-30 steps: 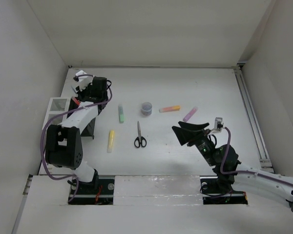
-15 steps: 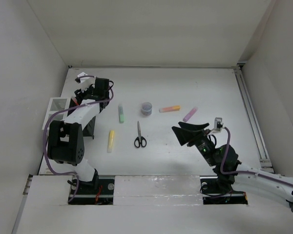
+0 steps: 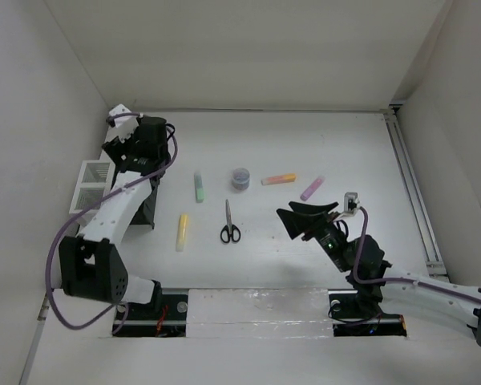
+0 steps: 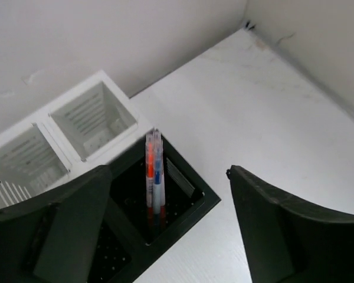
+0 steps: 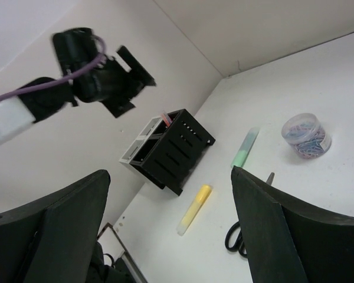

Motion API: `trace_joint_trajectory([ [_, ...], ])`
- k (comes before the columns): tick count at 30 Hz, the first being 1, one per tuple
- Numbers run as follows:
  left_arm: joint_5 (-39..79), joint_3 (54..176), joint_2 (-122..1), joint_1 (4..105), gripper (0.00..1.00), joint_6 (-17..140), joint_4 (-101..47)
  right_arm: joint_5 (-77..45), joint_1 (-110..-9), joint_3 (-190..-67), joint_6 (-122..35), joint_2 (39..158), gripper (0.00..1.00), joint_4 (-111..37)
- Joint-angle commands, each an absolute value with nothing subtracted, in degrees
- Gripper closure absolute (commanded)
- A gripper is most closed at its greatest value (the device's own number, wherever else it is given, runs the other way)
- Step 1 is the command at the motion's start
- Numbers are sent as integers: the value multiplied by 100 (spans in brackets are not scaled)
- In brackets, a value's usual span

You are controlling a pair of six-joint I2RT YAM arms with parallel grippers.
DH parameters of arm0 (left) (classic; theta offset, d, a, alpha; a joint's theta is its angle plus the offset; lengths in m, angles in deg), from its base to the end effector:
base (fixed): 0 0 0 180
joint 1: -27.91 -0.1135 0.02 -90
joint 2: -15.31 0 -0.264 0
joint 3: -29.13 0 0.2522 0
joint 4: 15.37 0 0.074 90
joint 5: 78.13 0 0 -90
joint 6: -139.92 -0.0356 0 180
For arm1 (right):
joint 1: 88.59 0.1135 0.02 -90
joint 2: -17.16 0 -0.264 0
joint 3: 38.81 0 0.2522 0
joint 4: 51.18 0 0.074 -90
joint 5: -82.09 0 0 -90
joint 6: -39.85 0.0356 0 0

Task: Sort the stationery into containers
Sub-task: Place the pen in the storage box, then pick up the stationery from the center of the board.

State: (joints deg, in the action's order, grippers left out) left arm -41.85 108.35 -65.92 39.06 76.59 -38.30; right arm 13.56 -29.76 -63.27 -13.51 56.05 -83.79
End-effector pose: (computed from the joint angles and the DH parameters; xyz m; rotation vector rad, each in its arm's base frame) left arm 0.3175 -0.0333 0.3255 -0.8010 1.6672 0.4795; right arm 0.0942 0.1306 0.2498 0.0856 1.3692 1.1871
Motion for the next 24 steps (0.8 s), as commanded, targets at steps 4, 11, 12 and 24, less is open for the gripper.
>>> trace_joint_trajectory([
  [4, -4436, 11075, -5440, 4713, 9, 6646, -3362, 1441, -3014, -6750, -1578, 5540, 10, -8129],
  [11, -4643, 11549, -5289, 6183, 0, 6414, -4370, 2089, -3014, -7653, -1684, 5065, 1, -5891],
  [12, -4388, 11619, -5220, 6183, 0, 6607, -4607, 2213, -3014, -7787, -1684, 5004, 1, -5539],
  [24, -1803, 10688, -4629, 6183, 0, 6978, -4275, 3022, -3014, -8201, -1948, 3905, 1, -3735],
])
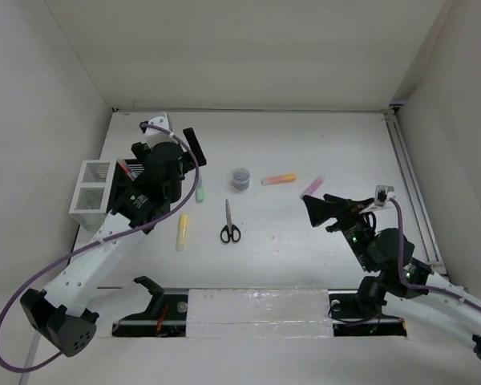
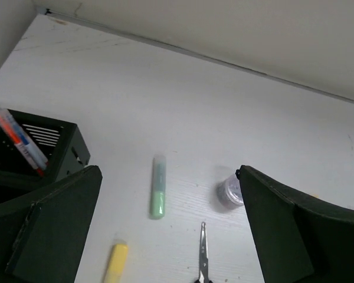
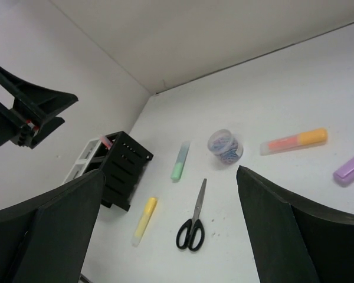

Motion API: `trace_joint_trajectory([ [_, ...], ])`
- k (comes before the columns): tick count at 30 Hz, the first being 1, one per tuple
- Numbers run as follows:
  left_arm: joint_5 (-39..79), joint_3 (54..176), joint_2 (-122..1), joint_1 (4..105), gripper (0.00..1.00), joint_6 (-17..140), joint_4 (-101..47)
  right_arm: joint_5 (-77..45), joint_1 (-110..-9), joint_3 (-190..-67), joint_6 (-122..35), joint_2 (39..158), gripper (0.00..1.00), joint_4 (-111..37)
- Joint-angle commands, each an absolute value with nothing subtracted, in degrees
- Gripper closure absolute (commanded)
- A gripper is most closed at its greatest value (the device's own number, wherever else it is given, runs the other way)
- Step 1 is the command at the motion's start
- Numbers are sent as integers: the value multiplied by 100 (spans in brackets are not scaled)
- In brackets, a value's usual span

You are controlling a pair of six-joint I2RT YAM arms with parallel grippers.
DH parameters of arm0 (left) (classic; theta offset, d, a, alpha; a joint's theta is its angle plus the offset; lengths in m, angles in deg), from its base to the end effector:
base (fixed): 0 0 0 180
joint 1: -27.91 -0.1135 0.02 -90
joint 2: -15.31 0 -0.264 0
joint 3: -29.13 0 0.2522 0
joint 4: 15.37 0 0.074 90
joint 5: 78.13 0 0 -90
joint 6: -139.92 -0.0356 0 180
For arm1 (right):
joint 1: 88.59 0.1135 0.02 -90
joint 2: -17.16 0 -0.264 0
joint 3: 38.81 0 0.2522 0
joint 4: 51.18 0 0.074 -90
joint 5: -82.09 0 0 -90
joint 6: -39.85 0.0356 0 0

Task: Sort the stationery into containers
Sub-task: Pick up the stationery from the center of the board.

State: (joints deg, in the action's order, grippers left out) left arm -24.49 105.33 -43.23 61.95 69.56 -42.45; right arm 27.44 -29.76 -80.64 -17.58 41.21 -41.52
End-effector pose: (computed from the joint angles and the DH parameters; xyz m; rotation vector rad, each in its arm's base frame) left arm 0.1973 -0.1078 0.3984 -0.2478 1.6871 -0.1474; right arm 0.0803 0.0929 0.3127 0.1856 1.5026 0.8563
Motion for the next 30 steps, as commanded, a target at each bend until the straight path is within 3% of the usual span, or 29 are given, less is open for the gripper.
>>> trace_joint_trajectory([
  [1, -1741, 10749, -4778, 6183, 0, 6978, -4275, 3075, -3014, -8262, -1948, 3904, 1, -3638],
  [7, -1863, 11600, -6237, 6183, 0, 7523, -5373, 3313, -3014, -8500, -1948, 3966, 1, -3101],
  [21, 236, 12708, -7784, 6183, 0, 7479, -5436, 3137, -3014, -8702, -1931, 4546, 1, -3057],
  [30, 625, 13122, -9032, 6236, 0, 7505, -5321, 2962, -3014, -8711, -1939, 4239, 1, -2916],
])
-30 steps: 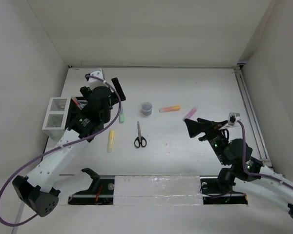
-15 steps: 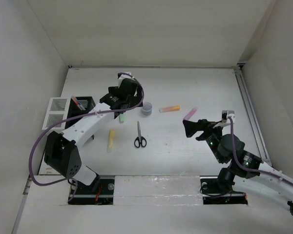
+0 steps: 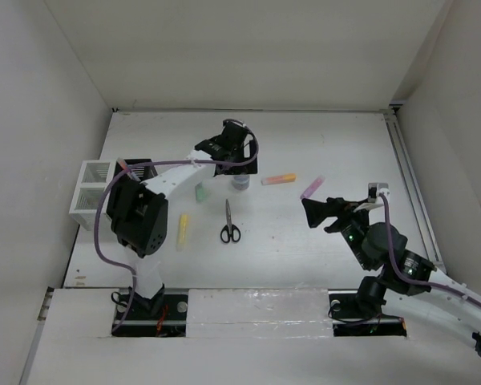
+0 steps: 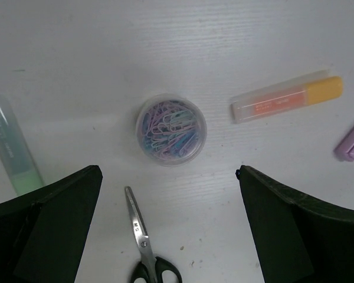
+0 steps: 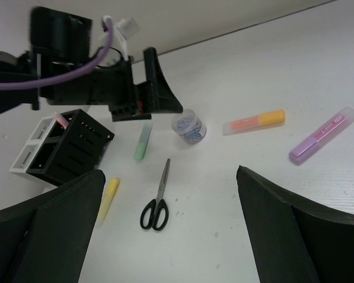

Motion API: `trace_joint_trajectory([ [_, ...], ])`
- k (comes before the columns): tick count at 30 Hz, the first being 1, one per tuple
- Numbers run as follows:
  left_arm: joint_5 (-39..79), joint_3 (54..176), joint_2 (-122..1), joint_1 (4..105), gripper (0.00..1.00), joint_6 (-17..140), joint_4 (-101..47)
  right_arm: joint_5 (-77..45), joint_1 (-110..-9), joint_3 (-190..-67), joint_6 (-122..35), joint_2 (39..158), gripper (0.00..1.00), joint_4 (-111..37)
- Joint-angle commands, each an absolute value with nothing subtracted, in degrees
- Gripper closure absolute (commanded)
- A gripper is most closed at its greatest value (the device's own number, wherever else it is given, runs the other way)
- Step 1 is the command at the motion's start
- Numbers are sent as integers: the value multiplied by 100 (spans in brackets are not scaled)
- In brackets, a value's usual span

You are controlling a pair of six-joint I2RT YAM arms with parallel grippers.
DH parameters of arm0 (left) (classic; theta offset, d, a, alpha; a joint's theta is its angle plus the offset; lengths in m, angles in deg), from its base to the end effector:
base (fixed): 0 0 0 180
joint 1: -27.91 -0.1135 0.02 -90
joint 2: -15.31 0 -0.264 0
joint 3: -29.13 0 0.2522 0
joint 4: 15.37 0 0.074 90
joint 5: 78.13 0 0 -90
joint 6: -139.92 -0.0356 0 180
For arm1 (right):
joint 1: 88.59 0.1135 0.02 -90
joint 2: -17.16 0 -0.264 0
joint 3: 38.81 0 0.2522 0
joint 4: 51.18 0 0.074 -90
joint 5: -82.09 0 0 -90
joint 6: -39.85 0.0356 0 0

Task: Sort the stationery into containers
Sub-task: Pick up the stationery from the center of the board.

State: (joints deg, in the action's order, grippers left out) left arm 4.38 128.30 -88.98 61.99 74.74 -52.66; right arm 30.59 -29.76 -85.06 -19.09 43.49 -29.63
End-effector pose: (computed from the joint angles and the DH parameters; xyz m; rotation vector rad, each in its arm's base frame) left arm 0.3480 -0.2299 0.2731 0.1211 2.3294 -0.3726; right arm 0.0823 0.0932 0.3136 0.1387 1.6296 0.6806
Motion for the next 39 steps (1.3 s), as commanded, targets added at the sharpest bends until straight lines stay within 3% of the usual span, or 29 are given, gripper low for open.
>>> trace_joint_trajectory([
  [1, 624, 13122, -9094, 6288, 0, 7505, -5321, 2962, -3014, -8711, -1939, 4177, 1, -2916],
  [25, 9, 13606, -10211, 6341, 3, 7664, -5348, 2856, -3014, -8597, -1834, 4115, 1, -2916],
  [27, 9, 13606, -10264, 6341, 8, 7664, -5348, 2856, -3014, -8597, -1834, 4115, 1, -2969],
  [30, -52, 13659, -10378, 6341, 25, 7716, -5400, 2803, -3014, -8597, -1834, 4115, 1, -2969],
  [37, -52, 13659, -10431, 6341, 34, 7716, -5400, 2803, -3014, -8544, -1834, 4063, 1, -2969],
  [39, -52, 13659, -10431, 6341, 48, 7769, -5400, 2803, -3014, -8544, -1834, 4063, 1, -2969],
])
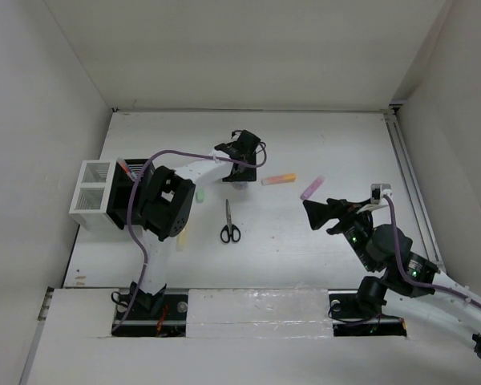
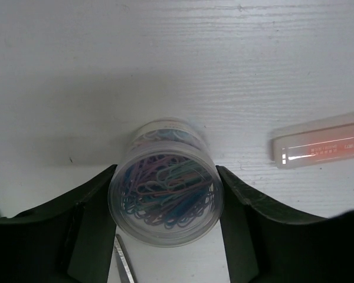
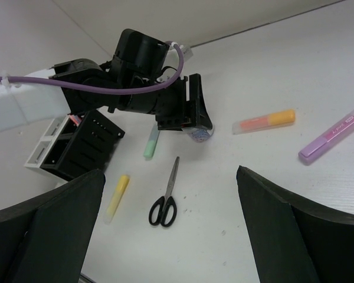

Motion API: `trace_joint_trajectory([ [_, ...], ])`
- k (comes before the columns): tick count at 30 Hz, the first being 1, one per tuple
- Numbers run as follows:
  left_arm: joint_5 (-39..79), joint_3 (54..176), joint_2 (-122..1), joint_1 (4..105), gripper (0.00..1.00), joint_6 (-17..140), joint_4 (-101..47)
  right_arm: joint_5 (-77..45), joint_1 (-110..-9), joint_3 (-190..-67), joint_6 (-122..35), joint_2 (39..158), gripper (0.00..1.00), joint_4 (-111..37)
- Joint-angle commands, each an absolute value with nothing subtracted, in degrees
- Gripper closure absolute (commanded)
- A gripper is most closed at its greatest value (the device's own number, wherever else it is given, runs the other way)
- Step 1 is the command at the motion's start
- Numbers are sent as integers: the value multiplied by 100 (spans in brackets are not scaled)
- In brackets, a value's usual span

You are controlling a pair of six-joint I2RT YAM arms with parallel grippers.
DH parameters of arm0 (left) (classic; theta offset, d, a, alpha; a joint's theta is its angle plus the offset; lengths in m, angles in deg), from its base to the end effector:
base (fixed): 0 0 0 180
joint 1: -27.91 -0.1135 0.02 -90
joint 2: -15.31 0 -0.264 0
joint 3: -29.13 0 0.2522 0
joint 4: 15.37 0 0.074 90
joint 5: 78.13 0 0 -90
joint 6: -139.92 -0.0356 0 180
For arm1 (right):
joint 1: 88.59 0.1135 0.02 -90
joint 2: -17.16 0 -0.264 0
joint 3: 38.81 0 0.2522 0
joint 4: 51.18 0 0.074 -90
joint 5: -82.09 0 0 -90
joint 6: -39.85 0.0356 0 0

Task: Sort the stationery into containers
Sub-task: Pick up the stationery from the center of the board, then place the stationery in the storage box.

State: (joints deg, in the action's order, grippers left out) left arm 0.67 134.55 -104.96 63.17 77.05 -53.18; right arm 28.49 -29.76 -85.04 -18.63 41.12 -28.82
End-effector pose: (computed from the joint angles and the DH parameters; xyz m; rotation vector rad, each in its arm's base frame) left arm 0.3820 -0.2616 0.1903 0.0938 2.4772 -0.2258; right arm 0.0775 0.0873 0.3161 0.1277 1.6154 0.7334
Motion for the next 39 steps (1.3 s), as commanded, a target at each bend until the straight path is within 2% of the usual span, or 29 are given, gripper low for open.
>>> trace_joint_trajectory([
  [1, -52, 13659, -10431, 6341, 51, 7769, -5400, 2803, -3014, -8544, -1834, 4063, 1, -2969],
  [3, -52, 13659, -10431, 6341, 64, 7769, -5453, 2803, -3014, -8544, -1834, 4063, 1, -2969],
  [4, -52, 13659, -10431, 6341, 78, 7769, -5453, 2803, -3014, -8544, -1834, 4063, 1, -2969],
  [7, -52, 13807, -10431, 6341, 100, 7769, -5567, 2803, -3014, -8544, -1834, 4063, 1, -2969],
  [15, -676, 14572, -9887, 6341, 100, 7541, -6357, 2803, -3014, -8544, -1834, 4010, 1, -2969],
  [19, -816, 14898, -9377, 5842, 100, 7541, -6815, 2803, -3014, -8544, -1834, 4010, 1, -2969],
  [23, -1238, 15214, -8911, 5069, 100, 7742, -7298, 2856, -3014, -8544, -1887, 4010, 1, -2969],
  [27, -1730, 15276, -8428, 3832, 100, 8155, -7763, 2856, -3014, -8597, -1939, 4010, 1, -2969],
  [31, -1662, 14794, -7911, 2698, 100, 8499, -7626, 2856, -3014, -8649, -1992, 4123, 1, -3074],
  [39, -2284, 13845, -7311, 1728, 100, 8894, -7554, 2566, -3014, -8755, -2106, 4520, 1, -3197],
])
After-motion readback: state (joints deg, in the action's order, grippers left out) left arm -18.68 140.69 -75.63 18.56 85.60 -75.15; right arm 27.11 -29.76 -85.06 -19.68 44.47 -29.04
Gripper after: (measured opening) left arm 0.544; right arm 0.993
